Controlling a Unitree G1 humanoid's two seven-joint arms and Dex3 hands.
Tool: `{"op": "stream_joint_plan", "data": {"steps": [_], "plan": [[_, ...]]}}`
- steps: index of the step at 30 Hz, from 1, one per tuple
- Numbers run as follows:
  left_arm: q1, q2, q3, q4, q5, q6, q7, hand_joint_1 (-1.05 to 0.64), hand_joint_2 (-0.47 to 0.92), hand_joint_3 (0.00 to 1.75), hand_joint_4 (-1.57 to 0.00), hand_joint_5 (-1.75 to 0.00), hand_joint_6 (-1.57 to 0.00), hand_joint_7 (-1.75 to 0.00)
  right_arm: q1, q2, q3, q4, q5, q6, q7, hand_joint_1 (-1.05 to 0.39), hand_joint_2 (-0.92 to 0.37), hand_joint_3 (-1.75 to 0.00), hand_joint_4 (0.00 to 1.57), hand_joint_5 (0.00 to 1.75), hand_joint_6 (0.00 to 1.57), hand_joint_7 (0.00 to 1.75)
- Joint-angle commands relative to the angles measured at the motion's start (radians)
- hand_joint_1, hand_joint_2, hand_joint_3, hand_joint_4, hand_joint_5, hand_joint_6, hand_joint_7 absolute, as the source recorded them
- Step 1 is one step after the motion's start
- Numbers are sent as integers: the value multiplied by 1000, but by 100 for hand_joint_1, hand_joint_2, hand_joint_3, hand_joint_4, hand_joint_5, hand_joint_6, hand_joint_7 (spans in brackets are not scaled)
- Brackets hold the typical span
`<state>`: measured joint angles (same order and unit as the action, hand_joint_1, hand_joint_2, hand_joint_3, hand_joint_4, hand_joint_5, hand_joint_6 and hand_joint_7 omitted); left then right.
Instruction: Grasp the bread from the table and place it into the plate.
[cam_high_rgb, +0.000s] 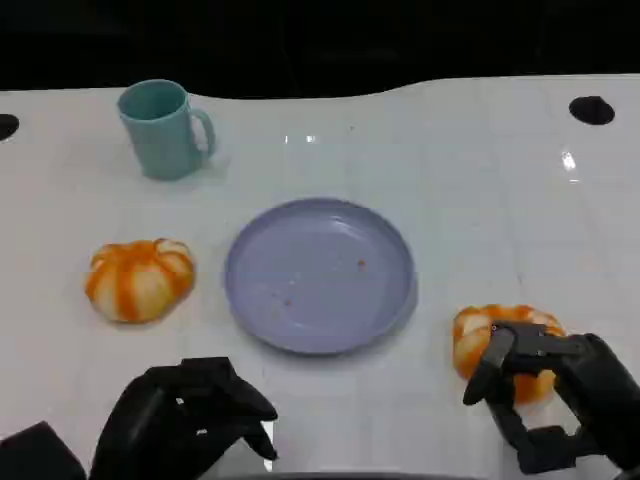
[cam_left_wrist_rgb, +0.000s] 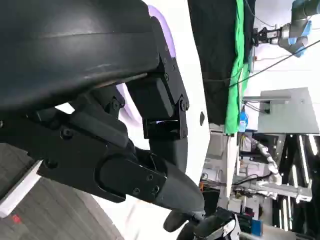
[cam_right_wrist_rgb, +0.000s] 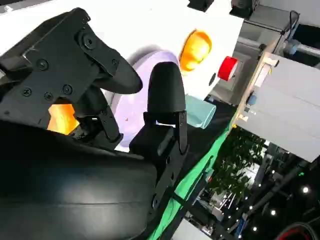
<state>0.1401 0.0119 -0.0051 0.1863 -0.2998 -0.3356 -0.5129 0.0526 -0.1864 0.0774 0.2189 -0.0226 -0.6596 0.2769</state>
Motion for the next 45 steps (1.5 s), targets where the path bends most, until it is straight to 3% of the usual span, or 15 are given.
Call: {"op": "stream_joint_plan", "data": {"steps": [1, 21, 26, 32, 35, 37, 40, 45], "plan": [[0, 13, 8, 8, 2, -18, -6, -94, 92, 5, -100, -129, -114, -77, -3, -6, -13, -1, -2, 0, -13, -7, -33, -141, 86, 172, 81, 132], [-1, 13, 7, 7, 1, -16, -4, -94, 92, 4, -100, -129, -114, -78, -6, -8, -13, 4, 3, -7, -14, -6, -35, -137, 86, 171, 80, 131], [-2, 15, 8, 10, 4, -21, -5, -94, 92, 5, -100, -129, -114, -78, -13, -11, -28, -14, -10, -14, -37, -8, -39, -128, 88, 161, 82, 120], [1, 18, 7, 7, 8, -18, -2, -94, 92, 5, -100, -129, -114, -79, -32, -52, -49, -76, -67, 18, -50, -15, -47, -102, 76, 137, 84, 85], [1, 17, 7, 7, 2, -17, -6, -94, 92, 5, -101, -130, -114, -79, -36, -97, -55, -122, -146, 33, -54, -21, -59, -70, 66, 125, 79, 68], [2, 16, 7, 7, -1, -13, -7, -94, 92, 4, -101, -129, -114, -79, -33, -128, -61, -164, -226, 62, -70, -29, -71, -41, 62, 101, 73, 54], [3, 17, 6, 3, 2, -11, -5, -95, 92, 4, -101, -129, -114, -78, -19, -165, -65, -241, -321, 145, -74, -38, -83, -14, 56, 82, 66, 35], [7, 15, 3, -6, -8, 3, -8, -95, 92, 3, -101, -129, -114, -78, 5, -254, -65, -386, -460, 262, -27, -45, -87, -2, 32, 63, 51, 13]]}}
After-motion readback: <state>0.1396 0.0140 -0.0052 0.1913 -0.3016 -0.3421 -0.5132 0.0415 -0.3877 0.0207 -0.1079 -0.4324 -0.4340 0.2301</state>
